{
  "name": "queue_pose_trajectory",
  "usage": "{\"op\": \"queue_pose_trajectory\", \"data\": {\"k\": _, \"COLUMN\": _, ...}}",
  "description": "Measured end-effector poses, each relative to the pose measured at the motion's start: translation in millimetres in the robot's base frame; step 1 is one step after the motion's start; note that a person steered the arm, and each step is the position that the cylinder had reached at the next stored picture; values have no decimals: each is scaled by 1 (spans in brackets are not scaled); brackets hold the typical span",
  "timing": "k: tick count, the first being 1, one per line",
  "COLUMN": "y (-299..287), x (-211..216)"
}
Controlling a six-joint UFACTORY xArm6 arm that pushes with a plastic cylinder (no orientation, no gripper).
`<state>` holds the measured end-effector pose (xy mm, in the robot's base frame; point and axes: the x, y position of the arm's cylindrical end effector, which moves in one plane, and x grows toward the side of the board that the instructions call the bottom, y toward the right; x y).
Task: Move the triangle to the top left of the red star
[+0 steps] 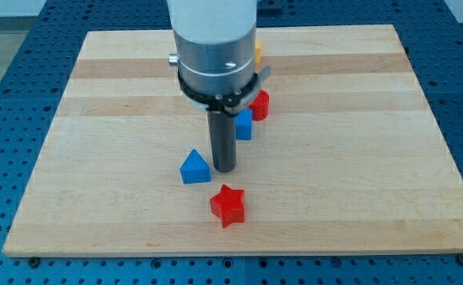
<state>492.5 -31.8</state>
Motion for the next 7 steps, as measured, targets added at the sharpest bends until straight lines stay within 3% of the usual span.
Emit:
{"op": "queue_pose_trajectory", "data": {"k": 1, "y": -26, "x": -46}}
{"op": "queue_pose_trajectory", "data": {"k": 4, "y": -64, "x": -1}}
{"op": "queue_pose_trajectory", "data": {"k": 7, "y": -35, "x": 22}}
